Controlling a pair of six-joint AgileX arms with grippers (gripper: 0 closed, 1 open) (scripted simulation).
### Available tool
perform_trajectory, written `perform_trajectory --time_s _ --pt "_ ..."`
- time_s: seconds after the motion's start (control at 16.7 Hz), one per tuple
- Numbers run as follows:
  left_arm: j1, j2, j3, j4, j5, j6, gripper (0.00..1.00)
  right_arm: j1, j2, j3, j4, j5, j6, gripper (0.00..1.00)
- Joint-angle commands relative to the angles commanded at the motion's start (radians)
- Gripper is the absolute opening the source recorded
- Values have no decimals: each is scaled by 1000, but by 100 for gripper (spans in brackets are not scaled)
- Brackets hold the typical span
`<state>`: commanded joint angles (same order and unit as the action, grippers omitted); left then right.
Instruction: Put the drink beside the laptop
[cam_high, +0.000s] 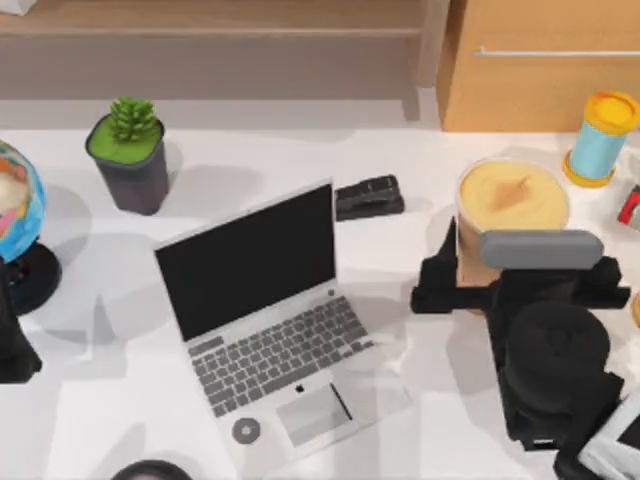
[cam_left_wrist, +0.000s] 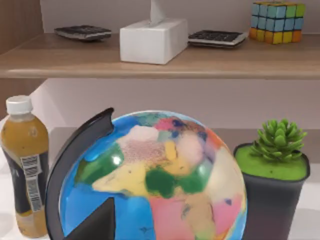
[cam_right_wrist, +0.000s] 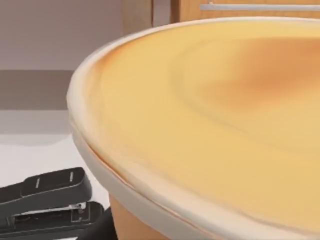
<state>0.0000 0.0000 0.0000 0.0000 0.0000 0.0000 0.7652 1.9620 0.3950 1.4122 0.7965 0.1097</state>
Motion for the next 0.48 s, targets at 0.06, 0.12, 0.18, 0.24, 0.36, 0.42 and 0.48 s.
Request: perform_trajectory --time_s 0.06,0.12,0.18,0.24,0.36,0.42,0.48 --pt "0 0 0 0 0 0 100 0 -1 0 -1 0 0 0" --pt "0 0 0 0 0 0 100 0 -1 0 -1 0 0 0" --pt "0 0 0 0 0 0 100 0 3 1 2 0 1 0" --pt "0 0 0 0 0 0 100 0 3 1 2 0 2 0" --pt "0 0 0 0 0 0 100 12 -22 23 17 7 8 0" --pt "0 0 0 0 0 0 100 23 -38 34 19 14 13 0" --pt "0 0 0 0 0 0 100 37 -54 43 15 23 20 0"
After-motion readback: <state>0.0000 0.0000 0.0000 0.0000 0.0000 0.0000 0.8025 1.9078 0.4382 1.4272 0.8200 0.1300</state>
